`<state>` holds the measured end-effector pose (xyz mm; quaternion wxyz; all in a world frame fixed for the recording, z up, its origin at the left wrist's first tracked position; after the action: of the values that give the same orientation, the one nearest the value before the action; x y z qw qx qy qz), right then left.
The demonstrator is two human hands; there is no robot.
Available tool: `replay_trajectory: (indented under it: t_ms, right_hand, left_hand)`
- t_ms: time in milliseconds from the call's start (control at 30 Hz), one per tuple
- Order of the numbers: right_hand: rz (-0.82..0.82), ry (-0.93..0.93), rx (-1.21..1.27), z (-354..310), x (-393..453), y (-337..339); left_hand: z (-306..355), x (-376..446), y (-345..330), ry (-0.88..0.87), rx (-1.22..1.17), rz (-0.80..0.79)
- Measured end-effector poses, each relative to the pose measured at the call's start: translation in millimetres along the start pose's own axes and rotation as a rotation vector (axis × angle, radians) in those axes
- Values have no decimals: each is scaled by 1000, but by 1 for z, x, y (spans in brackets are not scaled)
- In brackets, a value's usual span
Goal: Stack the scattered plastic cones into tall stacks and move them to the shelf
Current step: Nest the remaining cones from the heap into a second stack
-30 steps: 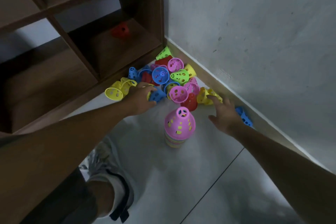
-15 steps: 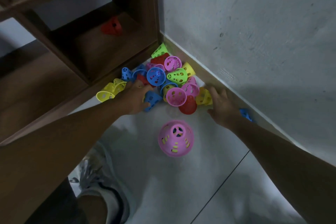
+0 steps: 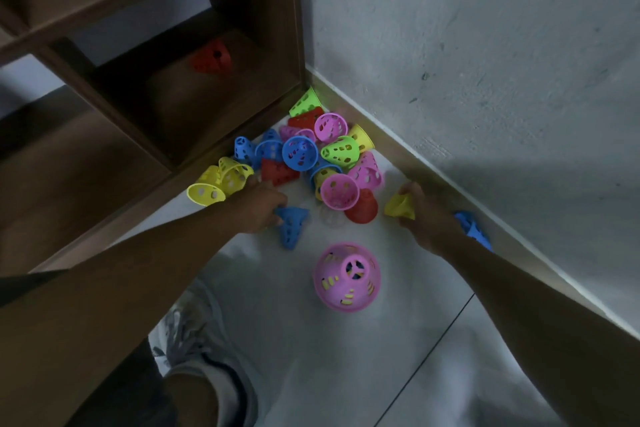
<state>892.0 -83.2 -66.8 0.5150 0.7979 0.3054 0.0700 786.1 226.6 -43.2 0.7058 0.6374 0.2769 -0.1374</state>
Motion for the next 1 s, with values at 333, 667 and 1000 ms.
replay_trajectory:
  t_ms: [333, 667, 1000]
  right_hand:
    - [11, -68, 251, -13, -13, 5]
    - [-41, 7, 392, -50, -20, 66]
    - [-187, 125, 558, -128, -53, 142]
  left_hand:
    - [22, 2, 28, -93, -69, -159]
    - [41, -40, 124, -218, 140, -155]
    - [75, -130, 203, -333, 285, -150]
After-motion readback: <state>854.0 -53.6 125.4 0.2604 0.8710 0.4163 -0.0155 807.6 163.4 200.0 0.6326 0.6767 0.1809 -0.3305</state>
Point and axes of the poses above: each hand's wrist, its own x-axis towards the middle knuckle, its own y-axis out of the back of the hand, z = x × y, the point moved 5 cm from there along x, towards the middle knuckle, and after that the axes turned 10 degrees about y, right-handed, at the moved point
